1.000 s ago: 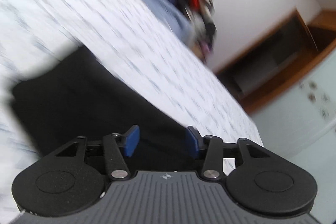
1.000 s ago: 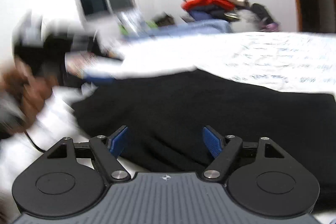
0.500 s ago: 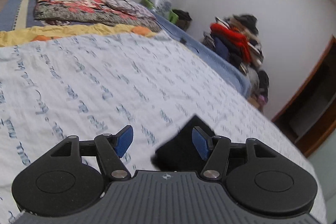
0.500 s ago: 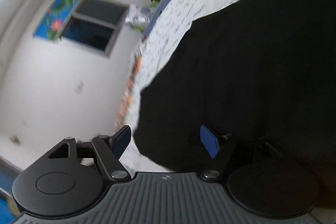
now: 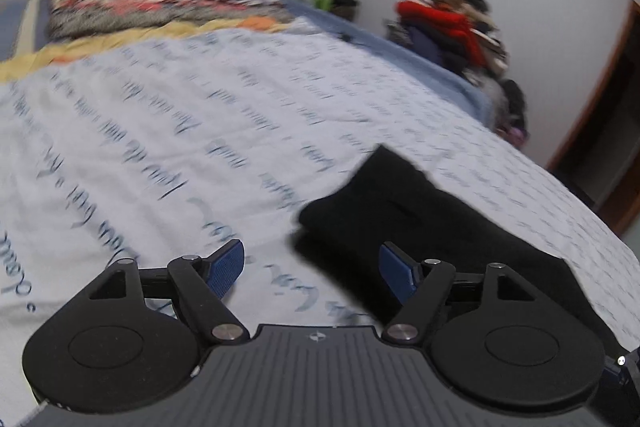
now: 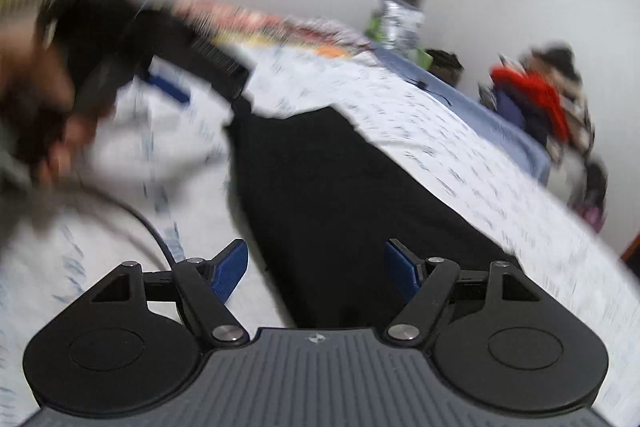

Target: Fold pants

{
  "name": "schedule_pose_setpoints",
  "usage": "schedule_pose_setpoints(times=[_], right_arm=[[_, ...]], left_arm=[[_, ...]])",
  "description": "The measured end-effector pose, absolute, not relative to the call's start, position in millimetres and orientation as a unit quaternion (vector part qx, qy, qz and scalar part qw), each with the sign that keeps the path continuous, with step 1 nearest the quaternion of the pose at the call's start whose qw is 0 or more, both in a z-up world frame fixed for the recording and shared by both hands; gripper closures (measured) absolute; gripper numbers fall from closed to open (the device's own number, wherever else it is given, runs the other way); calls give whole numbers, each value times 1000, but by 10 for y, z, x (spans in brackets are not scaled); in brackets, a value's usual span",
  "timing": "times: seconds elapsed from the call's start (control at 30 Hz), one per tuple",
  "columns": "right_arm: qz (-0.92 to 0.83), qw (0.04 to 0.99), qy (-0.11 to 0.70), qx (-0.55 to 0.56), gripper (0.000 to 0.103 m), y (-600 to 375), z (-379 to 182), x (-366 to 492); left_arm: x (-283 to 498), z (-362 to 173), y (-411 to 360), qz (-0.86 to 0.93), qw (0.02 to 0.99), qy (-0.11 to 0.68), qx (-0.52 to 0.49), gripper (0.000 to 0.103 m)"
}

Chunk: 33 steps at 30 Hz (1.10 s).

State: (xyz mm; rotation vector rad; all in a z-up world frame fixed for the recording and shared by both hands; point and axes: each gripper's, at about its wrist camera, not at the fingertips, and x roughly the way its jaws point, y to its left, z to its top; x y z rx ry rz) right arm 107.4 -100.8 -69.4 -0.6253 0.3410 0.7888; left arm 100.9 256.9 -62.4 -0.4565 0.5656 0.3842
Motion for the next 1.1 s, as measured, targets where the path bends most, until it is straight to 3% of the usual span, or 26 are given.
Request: schedule_pose_setpoints(times=[0.33,0.57,0.67,0.7,0.73,0.83,0.97,1.1], right_arm=[[383,830,139,-381,28,-476,-867,1246],[341,829,58,-440,25,77,-1113,1337],[342,839,66,-418,27,226,-1142,1423],[347,842,78,-405,33,243,-1118,1451],[357,843,90,-392,49,237,-1098,1471],[380,841,99,-373,65,212,-1100,1442],[378,847,104,-358,71,178,-1074,1388],[397,865,146,-271,82,1,-913,1553]], left_arm=[[649,-839,2825,154,914,211,-309,22],[679,-833,2819,142,917,210,-309,15],[676,-840,2828,138,917,208,-312,14],[679,-841,2827,138,917,207,-313,14],[689,-837,2836,137,917,207,-313,13],[699,-845,2833,137,917,207,-312,12],[710,-846,2824,136,918,210,-309,11],[741,-776,2879,143,906,220,-334,11]])
